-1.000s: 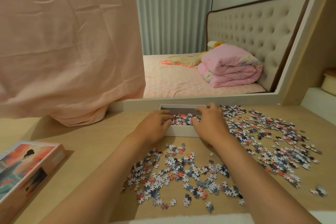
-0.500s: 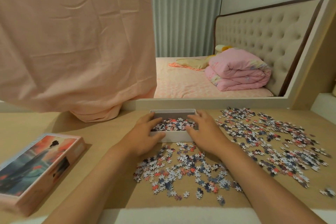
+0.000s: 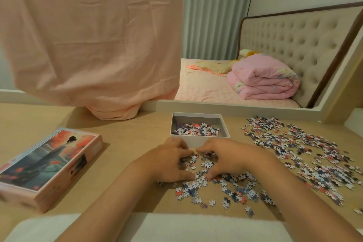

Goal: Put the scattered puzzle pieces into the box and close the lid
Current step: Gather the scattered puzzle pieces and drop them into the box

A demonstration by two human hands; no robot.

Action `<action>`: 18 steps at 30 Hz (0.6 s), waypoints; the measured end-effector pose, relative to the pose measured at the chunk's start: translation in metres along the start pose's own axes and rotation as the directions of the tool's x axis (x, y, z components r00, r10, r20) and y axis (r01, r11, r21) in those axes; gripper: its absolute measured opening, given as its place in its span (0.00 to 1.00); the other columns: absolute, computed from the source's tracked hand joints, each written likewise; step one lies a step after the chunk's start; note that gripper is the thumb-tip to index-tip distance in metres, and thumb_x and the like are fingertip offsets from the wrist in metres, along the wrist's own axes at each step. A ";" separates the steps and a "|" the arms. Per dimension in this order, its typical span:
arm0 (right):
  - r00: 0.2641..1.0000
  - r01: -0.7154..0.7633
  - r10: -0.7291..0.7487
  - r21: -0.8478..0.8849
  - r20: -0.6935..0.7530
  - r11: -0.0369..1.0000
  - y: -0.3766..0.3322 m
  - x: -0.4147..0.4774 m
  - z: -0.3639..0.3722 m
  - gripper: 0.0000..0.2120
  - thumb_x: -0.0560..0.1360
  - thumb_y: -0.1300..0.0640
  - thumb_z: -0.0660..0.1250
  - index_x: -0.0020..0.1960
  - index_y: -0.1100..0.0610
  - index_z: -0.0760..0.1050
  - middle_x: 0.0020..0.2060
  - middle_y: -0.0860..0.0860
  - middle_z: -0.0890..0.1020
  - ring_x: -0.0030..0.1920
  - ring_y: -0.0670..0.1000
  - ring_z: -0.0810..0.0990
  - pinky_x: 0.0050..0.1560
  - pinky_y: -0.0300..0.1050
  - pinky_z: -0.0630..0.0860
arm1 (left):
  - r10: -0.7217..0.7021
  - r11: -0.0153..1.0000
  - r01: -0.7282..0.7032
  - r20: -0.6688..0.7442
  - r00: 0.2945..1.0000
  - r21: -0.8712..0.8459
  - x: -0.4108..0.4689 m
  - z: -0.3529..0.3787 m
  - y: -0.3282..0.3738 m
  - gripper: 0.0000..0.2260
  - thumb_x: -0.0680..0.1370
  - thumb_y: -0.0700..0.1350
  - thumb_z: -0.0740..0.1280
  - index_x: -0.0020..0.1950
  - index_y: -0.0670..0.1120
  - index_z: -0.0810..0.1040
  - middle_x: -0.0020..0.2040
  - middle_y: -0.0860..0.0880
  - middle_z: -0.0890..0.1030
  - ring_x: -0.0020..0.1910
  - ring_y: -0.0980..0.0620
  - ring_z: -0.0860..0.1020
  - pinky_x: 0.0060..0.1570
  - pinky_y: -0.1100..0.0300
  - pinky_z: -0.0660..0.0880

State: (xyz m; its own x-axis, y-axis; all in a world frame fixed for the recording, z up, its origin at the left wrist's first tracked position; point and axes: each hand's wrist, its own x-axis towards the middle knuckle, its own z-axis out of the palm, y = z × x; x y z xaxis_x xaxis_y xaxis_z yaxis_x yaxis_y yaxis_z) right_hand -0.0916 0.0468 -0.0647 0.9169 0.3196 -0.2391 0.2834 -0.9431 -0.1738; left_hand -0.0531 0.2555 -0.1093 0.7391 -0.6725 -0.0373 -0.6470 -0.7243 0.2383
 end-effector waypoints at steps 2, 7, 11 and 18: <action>1.000 -0.007 0.007 0.037 -0.013 0.999 -0.002 0.001 0.001 0.32 0.69 0.43 0.77 0.71 0.42 0.71 0.63 0.42 0.75 0.60 0.49 0.75 0.63 0.50 0.73 | 0.028 0.998 -0.032 -0.070 0.997 -0.053 0.003 0.002 0.001 0.29 0.74 0.63 0.67 0.73 0.54 0.70 0.64 0.55 0.67 0.65 0.56 0.66 0.66 0.59 0.66; 0.999 -0.019 0.022 0.071 -0.042 0.997 -0.002 0.001 0.002 0.26 0.71 0.44 0.76 0.68 0.44 0.76 0.56 0.45 0.78 0.52 0.48 0.78 0.57 0.49 0.77 | 0.072 0.992 -0.087 -0.145 0.987 -0.095 0.005 0.000 0.004 0.20 0.76 0.57 0.69 0.67 0.54 0.77 0.57 0.54 0.71 0.57 0.55 0.73 0.59 0.58 0.71; 0.996 -0.085 0.085 0.018 0.005 0.996 0.002 -0.002 0.004 0.37 0.66 0.34 0.75 0.69 0.50 0.72 0.60 0.47 0.73 0.58 0.50 0.74 0.61 0.51 0.75 | -0.035 0.998 0.035 -0.006 0.999 -0.060 -0.001 -0.004 0.003 0.38 0.69 0.71 0.66 0.75 0.56 0.65 0.65 0.55 0.65 0.66 0.55 0.67 0.64 0.53 0.71; 0.994 -0.071 0.082 0.134 -0.076 0.988 -0.008 0.006 0.015 0.23 0.71 0.43 0.75 0.65 0.47 0.78 0.52 0.46 0.79 0.51 0.51 0.78 0.54 0.47 0.76 | 0.004 0.998 -0.007 -0.060 0.998 -0.061 0.008 0.001 0.012 0.22 0.76 0.58 0.68 0.68 0.53 0.75 0.56 0.51 0.69 0.56 0.50 0.72 0.56 0.55 0.72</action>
State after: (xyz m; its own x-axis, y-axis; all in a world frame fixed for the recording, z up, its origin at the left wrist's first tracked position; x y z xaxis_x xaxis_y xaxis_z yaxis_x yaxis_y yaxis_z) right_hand -0.0930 0.0575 -0.0793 0.9557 0.2332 -0.1794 0.1770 -0.9428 -0.2826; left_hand -0.0551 0.2408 -0.1078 0.7468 -0.6647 0.0223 -0.6397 -0.7087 0.2975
